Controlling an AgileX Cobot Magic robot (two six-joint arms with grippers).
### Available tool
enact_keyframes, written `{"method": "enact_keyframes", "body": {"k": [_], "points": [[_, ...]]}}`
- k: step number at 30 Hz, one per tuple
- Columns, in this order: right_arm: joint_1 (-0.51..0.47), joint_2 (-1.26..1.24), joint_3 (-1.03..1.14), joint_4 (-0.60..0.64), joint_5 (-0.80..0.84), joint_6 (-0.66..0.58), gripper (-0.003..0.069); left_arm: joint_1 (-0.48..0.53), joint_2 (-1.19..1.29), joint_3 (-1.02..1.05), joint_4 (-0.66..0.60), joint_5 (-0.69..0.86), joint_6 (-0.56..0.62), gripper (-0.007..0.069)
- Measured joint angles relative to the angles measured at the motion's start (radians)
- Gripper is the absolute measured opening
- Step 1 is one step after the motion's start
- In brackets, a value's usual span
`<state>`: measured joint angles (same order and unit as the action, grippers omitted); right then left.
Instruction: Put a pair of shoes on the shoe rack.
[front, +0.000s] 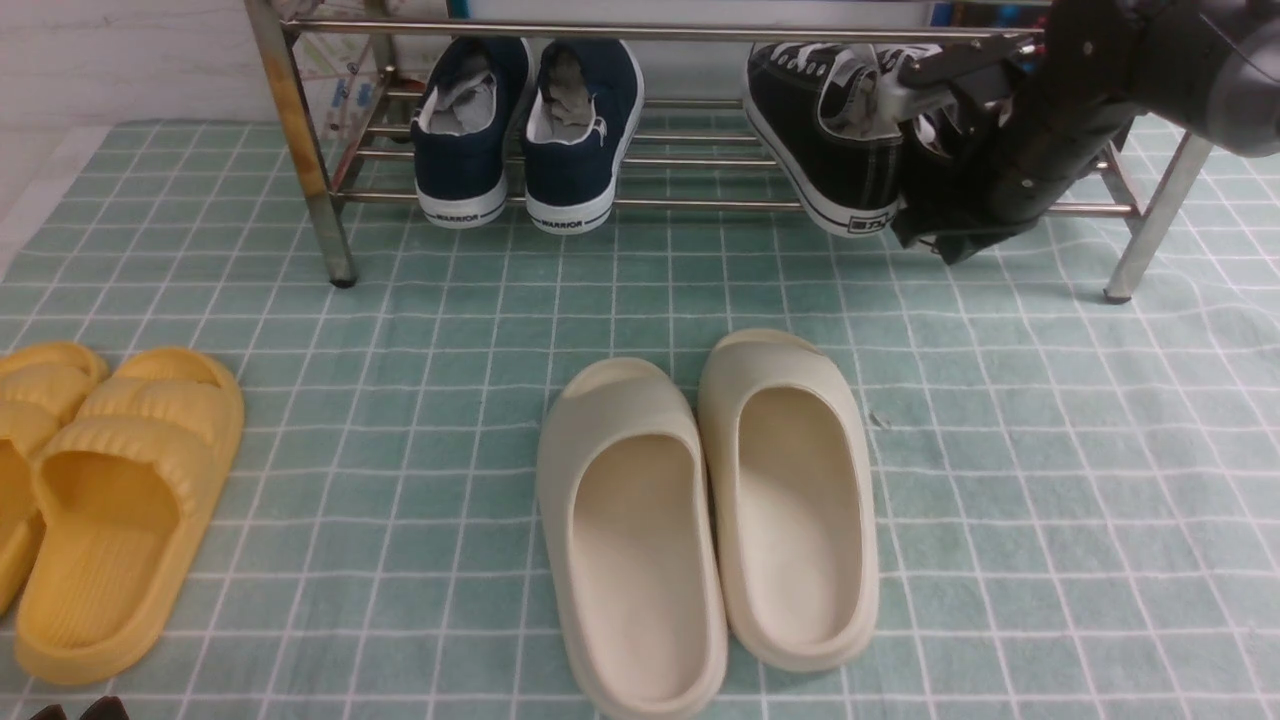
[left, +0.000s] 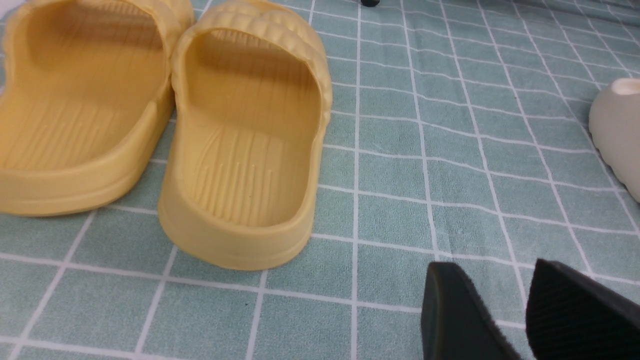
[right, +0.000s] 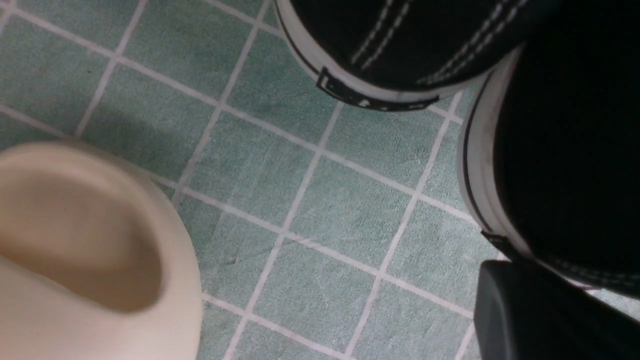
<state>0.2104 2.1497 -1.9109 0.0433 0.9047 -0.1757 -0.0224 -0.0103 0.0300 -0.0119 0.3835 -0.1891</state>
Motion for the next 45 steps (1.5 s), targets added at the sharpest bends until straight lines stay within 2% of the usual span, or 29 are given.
{"method": "enact_keyframes", "body": {"k": [5, 6, 9, 14, 18, 21, 27, 30, 31, 32, 35, 38, 45], "points": [[0.000, 0.005, -0.032, 0.000, 0.029, 0.011, 0.0057, 0.000, 0.000, 0.000, 0.000, 0.000, 0.000, 0.0238], [0.000, 0.008, -0.055, 0.004, 0.050, 0.017, 0.0125, 0.000, 0.000, 0.000, 0.000, 0.000, 0.000, 0.0238], [0.000, 0.011, -0.118, 0.014, 0.091, 0.027, 0.0265, 0.000, 0.000, 0.000, 0.000, 0.000, 0.000, 0.0238], [0.000, 0.011, -0.240, 0.003, 0.259, 0.029, 0.0448, 0.000, 0.000, 0.000, 0.000, 0.000, 0.000, 0.0238], [0.000, 0.005, -0.268, 0.004, 0.321, 0.018, 0.0475, 0.000, 0.000, 0.000, 0.000, 0.000, 0.000, 0.0238], [0.000, -0.048, -0.239, 0.030, 0.337, 0.018, 0.0451, 0.000, 0.000, 0.000, 0.000, 0.000, 0.000, 0.0238], [0.000, -0.209, -0.125, 0.107, 0.339, 0.010, 0.0329, 0.000, 0.000, 0.000, 0.000, 0.000, 0.000, 0.0238], [0.000, -0.355, 0.020, 0.110, 0.340, -0.002, 0.0199, 0.000, 0.000, 0.000, 0.000, 0.000, 0.000, 0.0238], [0.000, -0.363, 0.020, 0.110, 0.340, -0.004, 0.0191, 0.000, 0.000, 0.000, 0.000, 0.000, 0.000, 0.0238], [0.000, -0.434, 0.097, 0.110, 0.341, -0.011, 0.0135, 0.000, 0.000, 0.000, 0.000, 0.000, 0.000, 0.0238], [0.000, -0.579, 0.269, 0.110, 0.339, -0.015, 0.0046, 0.000, 0.000, 0.000, 0.000, 0.000, 0.000, 0.0238], [0.000, -0.711, 0.407, 0.110, 0.290, -0.015, 0.0002, 0.000, 0.000, 0.000, 0.000, 0.000, 0.000, 0.0238], [0.000, -1.168, 0.798, 0.112, 0.041, -0.015, -0.0005, 0.000, 0.000, 0.000, 0.000, 0.000, 0.000, 0.0238]]}}
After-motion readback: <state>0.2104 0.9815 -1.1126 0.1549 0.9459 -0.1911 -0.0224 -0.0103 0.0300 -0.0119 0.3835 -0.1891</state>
